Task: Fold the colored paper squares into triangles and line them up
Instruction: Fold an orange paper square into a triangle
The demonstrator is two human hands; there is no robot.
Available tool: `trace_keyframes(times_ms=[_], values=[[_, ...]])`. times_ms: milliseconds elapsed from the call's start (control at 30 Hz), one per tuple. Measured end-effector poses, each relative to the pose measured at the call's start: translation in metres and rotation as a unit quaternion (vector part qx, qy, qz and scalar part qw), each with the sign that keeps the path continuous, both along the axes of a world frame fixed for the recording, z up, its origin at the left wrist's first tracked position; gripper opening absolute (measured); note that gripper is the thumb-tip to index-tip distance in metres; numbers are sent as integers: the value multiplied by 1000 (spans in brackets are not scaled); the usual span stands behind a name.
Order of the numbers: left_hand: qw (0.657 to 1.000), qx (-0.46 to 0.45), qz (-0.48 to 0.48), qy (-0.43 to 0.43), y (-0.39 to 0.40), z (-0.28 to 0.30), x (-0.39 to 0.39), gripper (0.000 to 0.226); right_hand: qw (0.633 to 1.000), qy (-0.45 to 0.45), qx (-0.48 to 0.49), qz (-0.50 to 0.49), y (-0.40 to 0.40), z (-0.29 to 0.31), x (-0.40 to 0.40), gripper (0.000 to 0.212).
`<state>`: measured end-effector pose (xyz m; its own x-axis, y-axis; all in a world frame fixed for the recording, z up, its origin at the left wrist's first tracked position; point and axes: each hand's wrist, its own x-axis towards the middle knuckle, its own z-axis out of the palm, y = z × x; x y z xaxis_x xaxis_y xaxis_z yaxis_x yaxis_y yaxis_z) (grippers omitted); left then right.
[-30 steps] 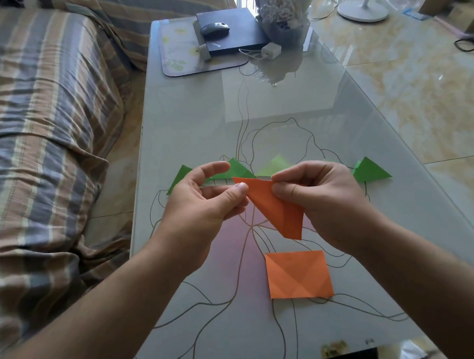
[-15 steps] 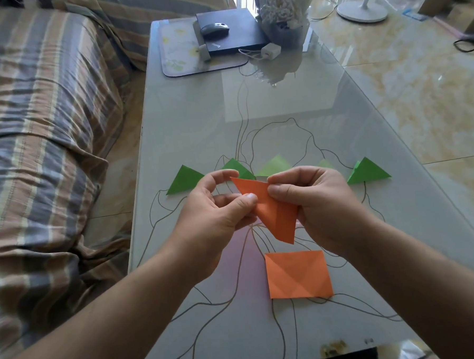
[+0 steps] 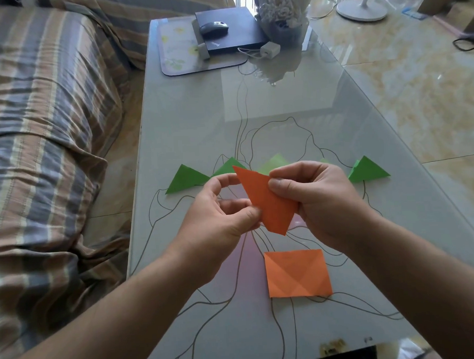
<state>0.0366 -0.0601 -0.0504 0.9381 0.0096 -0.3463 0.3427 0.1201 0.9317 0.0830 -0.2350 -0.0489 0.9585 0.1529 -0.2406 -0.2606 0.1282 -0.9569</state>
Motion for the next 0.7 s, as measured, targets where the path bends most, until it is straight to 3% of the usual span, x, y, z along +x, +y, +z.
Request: trace_keyframes(times_ms=[200,367,567,700], values=[[1000,21,-17,-11,-1,0,-1,53,1000,1,6,-13,0,-2,1,24],[997,67,-29,-38,0,0,-1,51,1000,21,7,5,-4,0,3,44],[992,107,-37,-49,1,1,-3,52,995,82,34,52,-7,5,5,23],[993,105,-36,-43,0,-2,-3,43,997,69,25,20,-6,4,8,23]])
